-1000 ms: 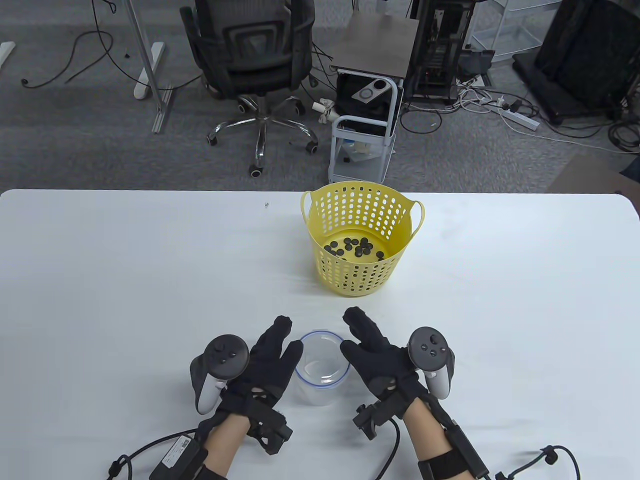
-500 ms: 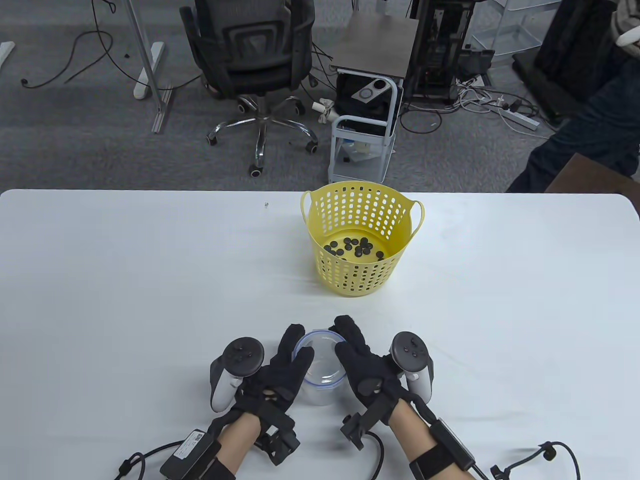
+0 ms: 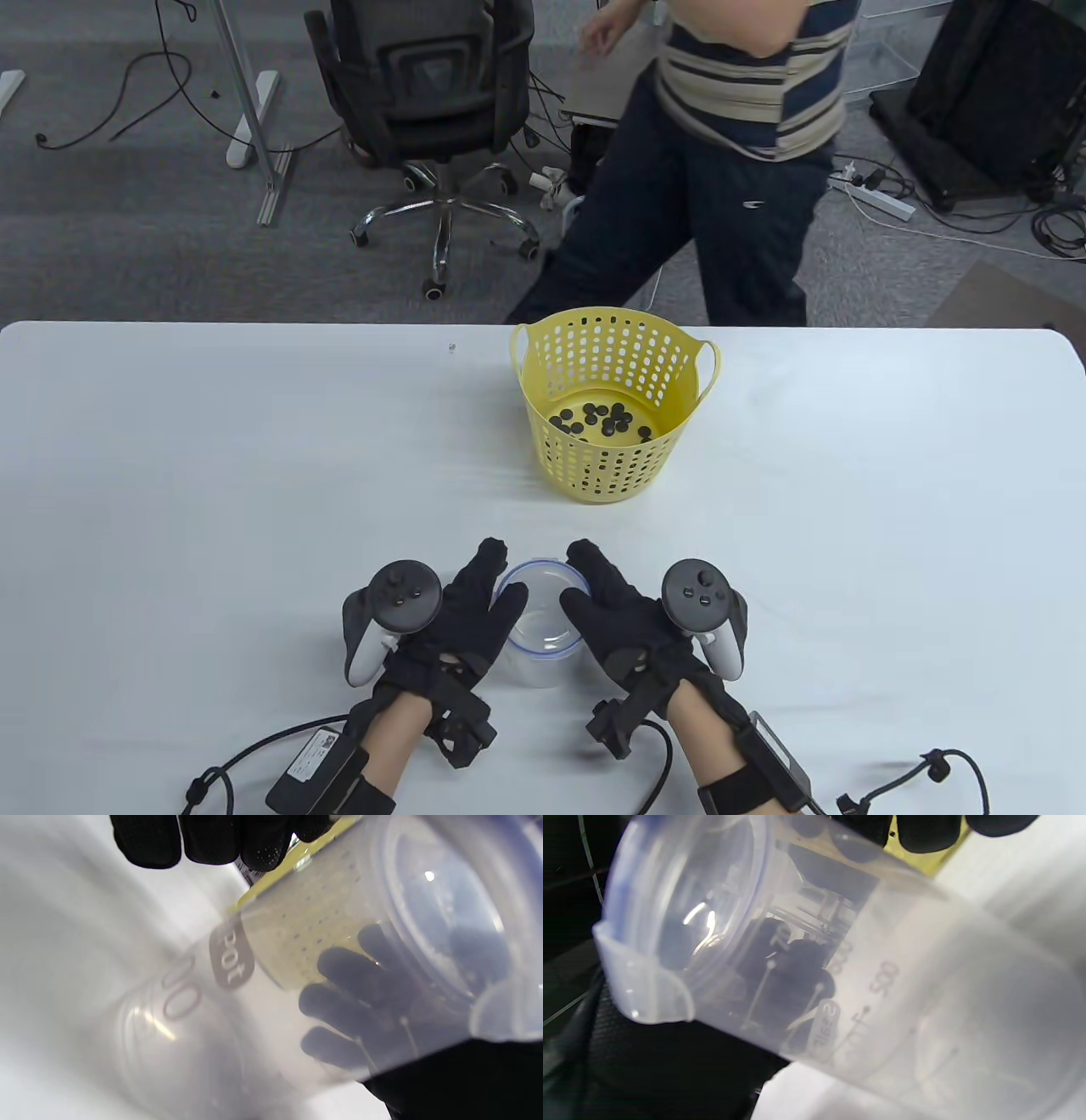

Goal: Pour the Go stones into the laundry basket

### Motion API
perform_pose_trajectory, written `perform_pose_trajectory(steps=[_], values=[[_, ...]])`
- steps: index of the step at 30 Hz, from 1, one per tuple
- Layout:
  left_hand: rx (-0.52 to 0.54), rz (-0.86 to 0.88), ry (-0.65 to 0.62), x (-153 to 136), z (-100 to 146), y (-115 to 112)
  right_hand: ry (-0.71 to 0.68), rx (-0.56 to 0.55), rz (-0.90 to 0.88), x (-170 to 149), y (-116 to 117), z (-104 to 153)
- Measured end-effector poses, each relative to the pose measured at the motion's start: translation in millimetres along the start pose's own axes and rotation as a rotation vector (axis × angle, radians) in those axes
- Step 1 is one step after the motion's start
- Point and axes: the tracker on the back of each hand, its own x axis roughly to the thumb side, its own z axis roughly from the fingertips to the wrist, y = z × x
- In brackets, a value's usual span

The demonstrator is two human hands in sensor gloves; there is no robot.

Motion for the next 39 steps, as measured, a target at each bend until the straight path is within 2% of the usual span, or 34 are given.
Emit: perform_pose_trajectory(steps=[3,7,13,15,19,23,34,39], values=[[0.057,-0.053,-0.03,5,3,9,-0.042,-0.058,0.05,7,-9,2],[0.159,-0.209,-0.091,16,8,20,-0.099,-0.129,0.142,19,-23,9],[0.387,-0.524,-0.157,27,23,42,-0.164,-0.289,0.436,36,-41,20],[0.412,-0.597,-0.154,28,26,47,-0.16,-0.324,0.544,38,-46,22],[0.43,-0.693,-0.129,26,27,49,-0.125,-0.36,0.709,37,-52,23],[0.374,-0.82,-0.075,21,21,42,-0.031,-0.358,0.855,30,-55,21],[0.385,-0.921,0.059,-4,8,35,0.064,-0.317,0.943,7,-55,13],[0.372,-0.85,0.087,-12,7,39,0.07,-0.301,0.939,2,-53,12]])
